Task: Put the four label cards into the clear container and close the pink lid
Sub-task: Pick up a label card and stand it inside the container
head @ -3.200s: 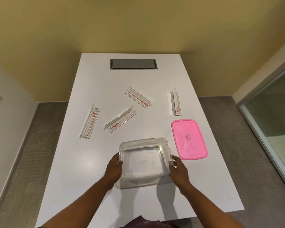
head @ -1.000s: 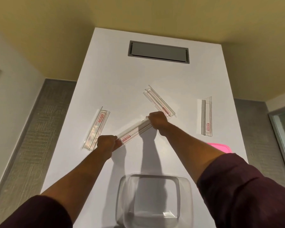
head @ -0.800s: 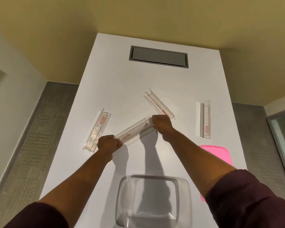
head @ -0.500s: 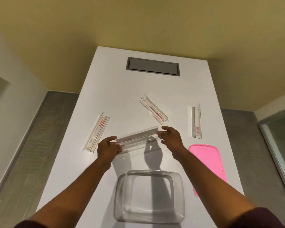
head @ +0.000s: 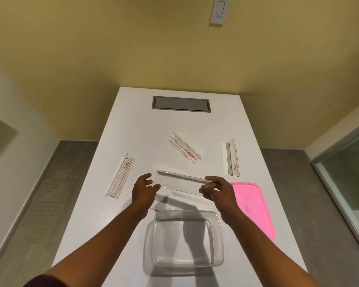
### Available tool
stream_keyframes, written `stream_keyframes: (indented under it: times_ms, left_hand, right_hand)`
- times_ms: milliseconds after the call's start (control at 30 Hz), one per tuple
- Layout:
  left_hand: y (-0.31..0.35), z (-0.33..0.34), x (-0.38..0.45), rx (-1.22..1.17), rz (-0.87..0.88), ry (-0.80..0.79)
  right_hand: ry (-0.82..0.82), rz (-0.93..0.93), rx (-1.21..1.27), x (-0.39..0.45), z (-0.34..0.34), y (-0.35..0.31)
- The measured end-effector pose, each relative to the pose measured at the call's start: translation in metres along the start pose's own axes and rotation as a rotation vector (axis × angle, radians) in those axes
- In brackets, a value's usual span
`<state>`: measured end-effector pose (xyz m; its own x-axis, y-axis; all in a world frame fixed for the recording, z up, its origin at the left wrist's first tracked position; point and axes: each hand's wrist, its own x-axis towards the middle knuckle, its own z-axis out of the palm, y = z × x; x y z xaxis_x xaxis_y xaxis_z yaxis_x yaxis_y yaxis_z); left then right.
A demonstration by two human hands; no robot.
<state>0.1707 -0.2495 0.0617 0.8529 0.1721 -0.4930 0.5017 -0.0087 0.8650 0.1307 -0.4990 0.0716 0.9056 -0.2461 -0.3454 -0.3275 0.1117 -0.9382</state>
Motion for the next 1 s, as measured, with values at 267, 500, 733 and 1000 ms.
stream_keyframes:
  times_ms: [267, 500, 733, 1000]
  left_hand:
    - [0.013, 0.051, -0.040, -0.225, -0.259, -0.284]
    - [0.007, 0.050, -0.045, -0.296, -0.288, -0.306]
    - [0.021, 0.043, -0.033, -0.049, -0.128, -0.318]
    - [0.034, 0.020, -0.030, 0.361, 0.100, -0.402]
  right_hand:
    - [0.033, -0.043, 0.110, -0.047, 0.028, 0.014]
    - [-0.191, -0.060, -0.014, -0.073, 0.029, 0.023]
    - [-0.301, -0.094, -0.325, -0.066, 0.019, 0.008]
    - [-0.034, -0.331, -0.520, -0.039, 0.018, -0.028]
